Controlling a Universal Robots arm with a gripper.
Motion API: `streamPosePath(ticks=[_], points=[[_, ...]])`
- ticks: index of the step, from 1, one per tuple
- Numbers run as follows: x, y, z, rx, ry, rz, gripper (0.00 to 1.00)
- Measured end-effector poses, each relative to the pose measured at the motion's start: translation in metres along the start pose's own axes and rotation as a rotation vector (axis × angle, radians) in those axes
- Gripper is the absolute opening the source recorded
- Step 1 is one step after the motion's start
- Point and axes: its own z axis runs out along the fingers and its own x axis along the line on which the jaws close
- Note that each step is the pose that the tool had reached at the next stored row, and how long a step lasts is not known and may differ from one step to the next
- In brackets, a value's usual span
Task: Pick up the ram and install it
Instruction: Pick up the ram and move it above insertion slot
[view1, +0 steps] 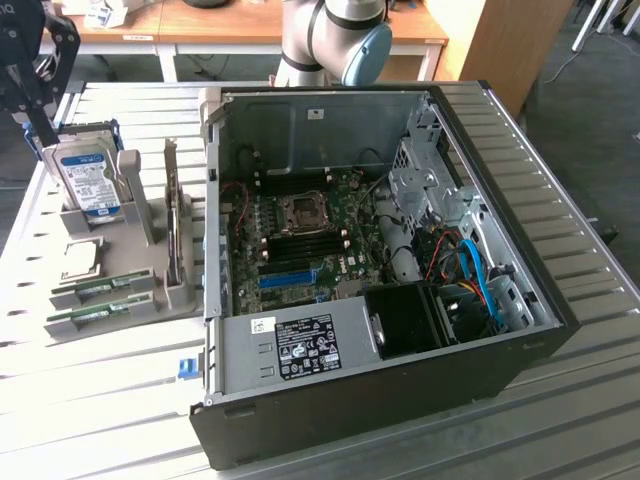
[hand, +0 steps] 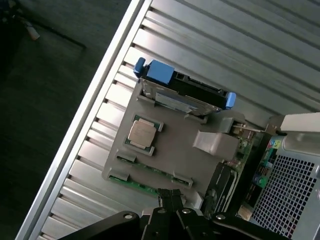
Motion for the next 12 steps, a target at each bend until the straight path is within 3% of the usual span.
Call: streamPosePath(ticks=[12], points=[[0.0,0.0,0.0004,-0.0044,0.0082,-0.218,0.11]])
